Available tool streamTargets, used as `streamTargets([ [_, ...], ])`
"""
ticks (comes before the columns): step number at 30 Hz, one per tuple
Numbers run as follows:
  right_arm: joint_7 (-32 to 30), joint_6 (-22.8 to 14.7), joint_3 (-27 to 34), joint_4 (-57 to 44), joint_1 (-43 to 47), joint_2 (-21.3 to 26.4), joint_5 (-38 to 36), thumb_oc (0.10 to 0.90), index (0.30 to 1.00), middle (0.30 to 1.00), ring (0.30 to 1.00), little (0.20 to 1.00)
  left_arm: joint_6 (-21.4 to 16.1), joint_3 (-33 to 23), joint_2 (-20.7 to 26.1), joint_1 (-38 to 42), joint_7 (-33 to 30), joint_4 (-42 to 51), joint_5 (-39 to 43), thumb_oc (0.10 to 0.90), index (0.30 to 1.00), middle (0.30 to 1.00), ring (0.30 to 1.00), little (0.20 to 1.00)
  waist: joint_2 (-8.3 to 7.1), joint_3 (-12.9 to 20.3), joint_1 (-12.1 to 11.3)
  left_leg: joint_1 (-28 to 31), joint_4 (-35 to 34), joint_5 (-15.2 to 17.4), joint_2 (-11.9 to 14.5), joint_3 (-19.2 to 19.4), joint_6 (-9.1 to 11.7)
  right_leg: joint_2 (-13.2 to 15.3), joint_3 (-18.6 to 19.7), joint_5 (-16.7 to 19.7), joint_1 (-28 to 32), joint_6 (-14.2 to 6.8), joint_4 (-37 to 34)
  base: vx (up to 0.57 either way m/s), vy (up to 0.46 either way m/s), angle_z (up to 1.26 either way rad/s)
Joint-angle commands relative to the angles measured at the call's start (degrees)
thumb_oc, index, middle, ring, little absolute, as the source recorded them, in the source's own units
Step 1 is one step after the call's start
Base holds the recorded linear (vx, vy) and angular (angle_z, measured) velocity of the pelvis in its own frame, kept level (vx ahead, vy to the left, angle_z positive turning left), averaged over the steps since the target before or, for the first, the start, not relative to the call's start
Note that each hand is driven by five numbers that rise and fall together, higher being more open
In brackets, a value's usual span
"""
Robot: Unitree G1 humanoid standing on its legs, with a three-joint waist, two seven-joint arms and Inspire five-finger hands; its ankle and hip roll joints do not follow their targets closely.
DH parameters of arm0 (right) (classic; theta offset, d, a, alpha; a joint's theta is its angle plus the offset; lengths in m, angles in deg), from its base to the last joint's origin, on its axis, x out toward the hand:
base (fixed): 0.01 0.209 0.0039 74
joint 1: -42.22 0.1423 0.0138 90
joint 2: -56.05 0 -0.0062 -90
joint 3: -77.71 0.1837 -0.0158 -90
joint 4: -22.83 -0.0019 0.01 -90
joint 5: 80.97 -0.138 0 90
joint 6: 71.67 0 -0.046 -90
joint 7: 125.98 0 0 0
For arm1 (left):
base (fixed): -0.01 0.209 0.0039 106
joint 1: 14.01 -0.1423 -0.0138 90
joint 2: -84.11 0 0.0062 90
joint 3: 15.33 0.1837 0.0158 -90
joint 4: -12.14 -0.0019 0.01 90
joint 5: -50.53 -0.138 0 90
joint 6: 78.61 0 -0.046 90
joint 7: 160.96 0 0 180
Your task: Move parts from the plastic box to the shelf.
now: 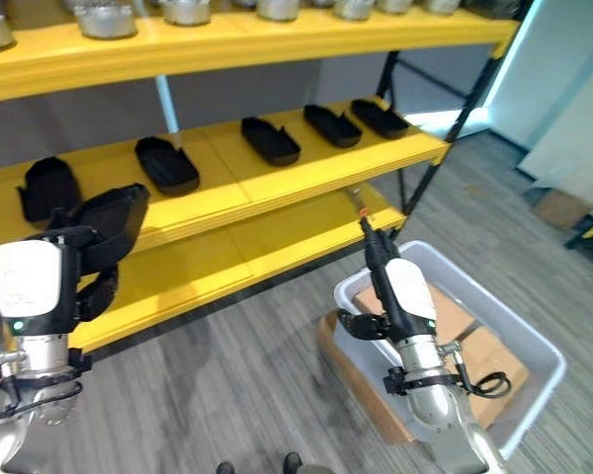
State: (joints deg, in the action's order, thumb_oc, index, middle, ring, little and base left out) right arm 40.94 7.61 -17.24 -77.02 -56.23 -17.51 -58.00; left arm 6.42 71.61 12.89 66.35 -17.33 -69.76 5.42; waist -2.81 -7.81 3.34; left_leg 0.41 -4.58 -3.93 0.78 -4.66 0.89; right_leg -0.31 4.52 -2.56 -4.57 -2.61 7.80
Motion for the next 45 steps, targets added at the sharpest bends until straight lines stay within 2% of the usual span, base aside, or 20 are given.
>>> streamTargets([
  [1, -3.2, -4.7, 3.2, -3.9, 5.5, 1.0, -3.1, 0.900, 1.000, 1.000, 1.000, 1.000, -2.8, -4.4, 1.4, 4.5, -2.9, 7.6, 1.9, 0.400, 0.300, 0.300, 0.300, 0.300, -1.70, 5.2, 0.4, 3.0, -0.4, 4.8, -4.7, 3.7, -3.3, -0.9, -3.0, 8.0, 0.7, -2.6, -9.9, 0.10, -0.032, 0.00],
  [5, -3.2, -4.7, 3.9, -3.9, 4.5, 1.0, -3.7, 0.900, 1.000, 1.000, 1.000, 1.000, -3.0, -3.9, 1.2, 4.0, -2.3, 7.4, 2.6, 0.400, 0.300, 0.300, 0.300, 0.300, -1.56, 5.3, 0.4, 3.4, 0.1, 4.9, -4.6, 3.3, -3.2, -1.0, -2.8, 7.4, 1.8, -2.2, -10.3, 0.05, -0.027, 0.05],
  [7, -3.2, -5.2, 4.5, -4.1, 4.2, 1.9, -4.5, 0.900, 1.000, 1.000, 1.000, 1.000, -3.8, -3.3, 1.0, 4.1, -1.6, 7.5, 3.9, 0.400, 0.300, 0.300, 0.300, 0.300, -1.66, 3.3, 0.4, 0.5, 8.9, 8.3, -5.3, 3.5, -2.9, -0.1, -4.3, 6.2, 2.0, -1.6, -8.4, 0.02, -0.026, 0.14],
  [9, -3.3, -5.5, 6.0, -4.5, 2.8, 2.9, -4.8, 0.900, 1.000, 1.000, 1.000, 1.000, -4.4, -2.8, 1.2, 4.8, -1.2, 8.1, 4.5, 0.400, 0.300, 0.300, 0.300, 0.300, -1.81, 0.9, 0.8, -3.8, 18.9, 8.5, -4.8, 5.5, 0.0, 0.7, -5.8, 5.4, 2.8, -0.4, -7.6, -0.04, 0.006, 0.58],
  [11, -3.8, -5.5, 6.8, -4.6, 2.1, 3.2, -5.0, 0.900, 1.000, 1.000, 1.000, 1.000, -5.3, -2.6, 1.2, 5.7, -0.9, 9.0, 5.4, 0.400, 0.300, 0.300, 0.300, 0.300, -2.47, -0.1, 1.6, -6.0, 22.2, 8.5, -0.9, 7.7, 0.7, 2.1, -6.9, 5.3, 2.9, -0.3, -7.2, -0.03, 0.043, 0.79],
  [14, -4.0, -5.5, 7.7, -4.9, 0.4, 3.0, -5.5, 0.900, 1.000, 1.000, 1.000, 1.000, -6.1, -3.3, 1.5, 5.4, -1.6, 9.7, 6.6, 0.400, 0.300, 0.300, 0.300, 0.300, -3.78, 0.5, 1.6, -5.5, 18.2, 8.6, 6.2, 6.8, 0.9, 4.6, -7.0, 5.0, 3.7, -1.6, -7.7, 0.08, 0.102, 0.38],
  [16, -4.7, -5.3, 7.6, -4.4, -0.3, 2.5, -6.3, 0.900, 1.000, 1.000, 1.000, 1.000, -6.1, -3.5, 1.6, 5.8, -2.4, 9.3, 8.4, 0.400, 0.300, 0.300, 0.300, 0.300, -3.83, 1.2, 1.5, -4.8, 11.6, 2.2, 13.1, 4.1, 2.4, 5.7, -6.7, 3.7, 3.4, -2.2, -7.1, 0.16, 0.273, 0.15],
  [17, -6.4, -4.6, 7.4, -3.4, 0.1, 2.7, -6.0, 0.900, 1.000, 1.000, 1.000, 1.000, -6.1, -3.3, 0.7, 6.9, -2.9, 9.6, 10.3, 0.400, 0.300, 0.300, 0.300, 0.300, -1.82, 1.6, 2.1, -4.3, 0.6, -8.0, 19.7, 3.8, 5.0, 5.9, -6.5, 1.5, 2.4, -3.0, -5.0, 0.19, 0.502, 0.11],
  [18, -7.0, -4.4, 7.2, -3.5, 0.5, 2.8, -6.0, 0.900, 1.000, 1.000, 1.000, 1.000, -5.8, -2.4, 0.4, 7.6, -2.9, 9.6, 10.5, 0.400, 0.300, 0.300, 0.300, 0.300, -1.26, 1.7, 2.4, -4.7, 0.0, -9.8, 20.9, 5.5, 6.1, 6.9, -6.8, 1.2, 2.7, -3.7, -4.7, 0.16, 0.539, 0.22],
  [22, -7.2, -4.6, 7.4, -4.6, 1.0, 2.5, -5.0, 0.900, 1.000, 1.000, 1.000, 1.000, -6.4, -0.6, 0.2, 8.5, -2.7, 9.9, 10.1, 0.400, 0.300, 0.300, 0.300, 0.300, 0.64, 2.8, 2.0, -3.3, -0.4, -6.4, 19.5, 5.9, 7.5, 8.5, -6.4, 2.2, 3.9, -5.2, -5.8, 0.11, 0.275, -0.08],
  [25, -7.3, -4.0, 6.8, -5.0, 2.0, 1.1, -4.6, 0.900, 1.000, 1.000, 1.000, 1.000, -6.8, -0.3, 1.4, 8.4, -2.3, 10.4, 10.1, 0.400, 0.300, 0.300, 0.300, 0.300, -0.29, 3.0, 1.0, -1.2, 0.1, -2.8, 15.3, 7.7, 6.3, 12.7, -6.0, 4.6, 5.3, -7.4, -7.4, 0.16, 0.337, -0.01],
  [28, -6.9, -2.6, 5.4, -4.7, 3.5, -0.8, -3.3, 0.900, 1.000, 1.000, 1.000, 1.000, -6.0, 0.3, 3.3, 9.7, -2.4, 10.0, 9.6, 0.400, 0.300, 0.300, 0.300, 0.300, -2.08, 3.0, 0.1, -1.1, 3.4, 2.3, 9.3, 9.7, 3.3, 18.0, -4.6, 8.6, 4.7, -9.5, -6.8, 0.13, 0.422, -0.13],
  [30, -6.8, -2.3, 5.2, -4.5, 3.8, -1.3, -3.0, 0.900, 1.000, 1.000, 1.000, 1.000, -5.7, 0.4, 3.5, 9.8, -2.6, 10.0, 9.2, 0.400, 0.300, 0.300, 0.300, 0.300, -2.51, 3.0, 0.0, -1.2, 3.9, 3.3, 8.1, 10.0, 2.5, 18.9, -4.1, 9.6, 4.1, -9.9, -6.2, 0.08, 0.315, -0.13],
  [32, -6.8, -1.5, 4.1, -3.9, 4.7, -2.6, -2.4, 0.900, 1.000, 1.000, 1.000, 1.000, -4.6, 0.7, 3.6, 10.3, -3.0, 9.9, 8.3, 0.400, 0.300, 0.300, 0.300, 0.300, -2.86, 3.0, -0.2, -0.7, 4.8, 5.5, 4.3, 10.2, -0.2, 21.3, -3.2, 14.2, 1.7, -9.9, -1.9, 0.09, 0.411, 0.00],
  [34, -6.5, -1.3, 3.7, -3.9, 4.7, -3.0, -1.9, 0.900, 1.000, 1.000, 1.000, 1.000, -4.3, 1.2, 3.6, 11.0, -2.7, 10.2, 7.8, 0.400, 0.300, 0.300, 0.300, 0.300, -2.48, 2.5, 0.0, 0.1, 4.5, 6.1, 1.8, 9.8, -1.8, 22.2, -2.3, 18.2, 0.4, -8.8, 2.3, 0.08, 0.360, -0.01],
  [37, -6.3, -1.0, 2.9, -3.8, 4.9, -3.2, -1.3, 0.900, 1.000, 1.000, 1.000, 1.000, -4.1, 1.6, 3.9, 11.5, -2.5, 10.2, 7.3, 0.400, 0.300, 0.300, 0.300, 0.300, -1.87, 1.6, -0.2, 1.5, 3.8, 6.4, 0.5, 9.7, -3.0, 23.0, -3.9, 19.7, -1.5, -8.0, 7.5, 0.05, 0.256, 0.03],
  [38, -6.2, -0.7, 2.3, -3.5, 5.4, -3.3, -1.1, 0.900, 1.000, 1.000, 1.000, 1.000, -3.6, 1.7, 4.1, 11.6, -2.4, 10.1, 7.2, 0.400, 0.300, 0.300, 0.300, 0.300, -1.30, 1.1, -0.4, 2.3, 3.2, 6.6, -0.1, 9.6, -3.7, 23.0, -5.6, 18.9, -2.5, -7.4, 9.6, 0.10, 0.251, 0.00],
  [41, -5.5, -1.4, 1.9, -2.7, 5.6, -3.0, -1.7, 0.900, 1.000, 1.000, 1.000, 1.000, -3.6, 1.3, 3.1, 11.1, -1.6, 9.3, 6.5, 0.400, 0.300, 0.300, 0.300, 0.300, -0.14, 0.2, 1.6, 4.5, 1.0, 6.3, -0.6, 9.6, -3.7, 11.4, -3.6, 8.2, -6.8, -5.4, 9.4, 0.12, 0.191, -0.17],
  [42, -5.5, -1.4, 1.9, -2.7, 5.6, -3.0, -1.7, 0.900, 1.000, 1.000, 1.000, 1.000, -3.6, 1.3, 3.0, 11.1, -1.6, 9.3, 6.5, 0.400, 0.300, 0.300, 0.300, 0.300, -0.07, 0.2, 1.6, 4.5, 0.9, 6.3, -0.5, 9.6, -3.7, 11.3, -3.6, 8.1, -6.8, -5.4, 9.4, 0.15, 0.052, 0.09],
  [45, -5.0, -2.6, 0.7, -3.1, 6.4, -2.3, -2.9, 0.900, 1.000, 1.000, 1.000, 1.000, -3.1, 0.9, 2.0, 9.9, -1.4, 9.0, 7.0, 0.400, 0.300, 0.300, 0.300, 0.300, -0.46, -0.3, 1.4, 6.8, -0.4, 7.3, -2.1, 9.7, -3.4, 6.7, -9.9, 10.9, -9.4, -5.9, -2.6, 0.20, 0.013, -0.07],
])
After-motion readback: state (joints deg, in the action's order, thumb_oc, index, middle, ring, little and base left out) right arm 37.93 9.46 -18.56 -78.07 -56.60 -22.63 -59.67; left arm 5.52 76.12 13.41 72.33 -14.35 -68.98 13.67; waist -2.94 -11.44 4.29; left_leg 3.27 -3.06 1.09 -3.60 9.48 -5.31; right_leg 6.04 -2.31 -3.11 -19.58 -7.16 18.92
